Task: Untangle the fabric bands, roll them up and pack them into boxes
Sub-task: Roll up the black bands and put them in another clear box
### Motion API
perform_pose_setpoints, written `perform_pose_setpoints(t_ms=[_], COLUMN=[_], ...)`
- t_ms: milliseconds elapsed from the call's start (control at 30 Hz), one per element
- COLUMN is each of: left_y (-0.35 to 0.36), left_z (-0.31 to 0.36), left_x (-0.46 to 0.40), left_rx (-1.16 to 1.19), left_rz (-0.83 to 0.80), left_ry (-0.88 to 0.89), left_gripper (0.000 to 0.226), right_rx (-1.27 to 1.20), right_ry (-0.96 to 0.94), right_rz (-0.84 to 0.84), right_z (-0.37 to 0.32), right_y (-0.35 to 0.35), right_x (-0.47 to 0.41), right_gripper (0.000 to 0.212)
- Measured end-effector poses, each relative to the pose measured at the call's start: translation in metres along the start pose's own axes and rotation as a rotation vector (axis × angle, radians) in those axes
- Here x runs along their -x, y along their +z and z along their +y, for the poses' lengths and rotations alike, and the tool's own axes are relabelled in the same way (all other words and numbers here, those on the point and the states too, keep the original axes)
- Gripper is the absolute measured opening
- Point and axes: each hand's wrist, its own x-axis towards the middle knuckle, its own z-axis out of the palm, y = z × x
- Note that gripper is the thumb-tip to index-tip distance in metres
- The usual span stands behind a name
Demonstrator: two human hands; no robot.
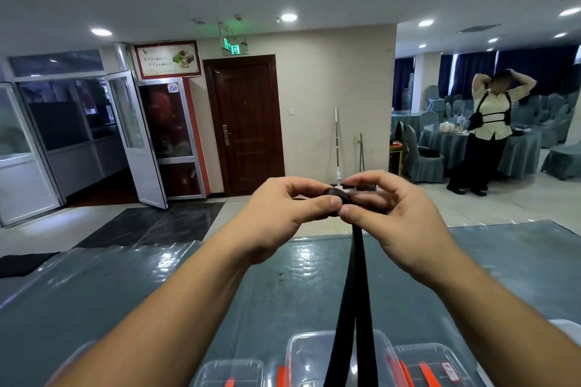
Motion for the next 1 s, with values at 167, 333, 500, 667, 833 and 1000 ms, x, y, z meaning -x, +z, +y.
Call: perform_pose_setpoints(t_ms=[167,333,500,667,833,1000], left_y=[0.024,0.024,-0.001,0.005,0.022,0.005], left_z=[-0.008,-0.006,0.007,0.009,0.006,0.008], left_x=[0.001,0.003,0.000,0.001,0.005,0.004], left_rx=[0.398,0.443,-0.010,0.287,0.595,0.292], left_rz=[0.082,0.029,-0.045,0.030,0.077,0.077], left_ry=[-0.006,-0.095,-0.035,0.004,-0.018,-0.059], left_gripper=[0.025,0.026,0.024,0.022,0.024,0.015], right_rx=[-0.113,-0.069,0.090,-0.063,-0.192,-0.057], right_ry=[-0.040,0.006,0.000,-0.061,-0.047,-0.021], right_rz=[0.181,0.146,-0.039,0.128,0.193,0.049], right_z=[0.004,0.001,-0.011,-0.009,-0.008,-0.015], right_y=[0.013,0.007,-0.003,0.007,0.020,0.008], right_x=[0.002,-0.001,-0.003,-0.004,-0.004,-0.012], right_gripper=[0.027,0.026,0.024,0.025,0.031,0.031])
